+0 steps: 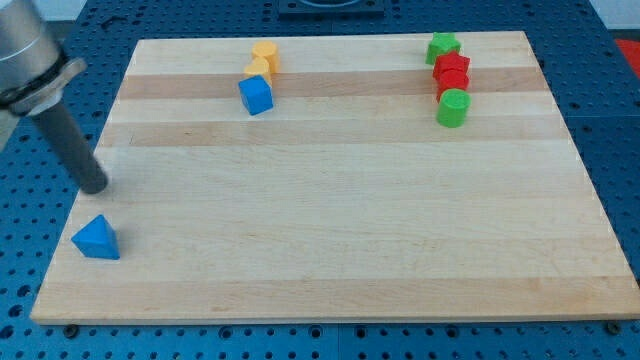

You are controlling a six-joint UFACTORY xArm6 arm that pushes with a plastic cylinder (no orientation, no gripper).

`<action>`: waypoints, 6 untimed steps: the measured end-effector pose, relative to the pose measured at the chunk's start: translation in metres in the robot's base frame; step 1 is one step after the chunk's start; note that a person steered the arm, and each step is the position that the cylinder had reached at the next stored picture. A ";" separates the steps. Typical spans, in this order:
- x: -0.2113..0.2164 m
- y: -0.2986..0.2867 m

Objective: Move the blue triangle closer to the blue cube

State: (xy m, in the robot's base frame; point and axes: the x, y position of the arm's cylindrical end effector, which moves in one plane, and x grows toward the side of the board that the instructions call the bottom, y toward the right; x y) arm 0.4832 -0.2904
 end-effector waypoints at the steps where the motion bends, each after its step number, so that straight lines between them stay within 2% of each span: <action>1: 0.036 -0.014; 3: 0.097 -0.008; 4: 0.097 0.012; 6: 0.071 0.048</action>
State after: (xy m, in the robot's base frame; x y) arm 0.5545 -0.2425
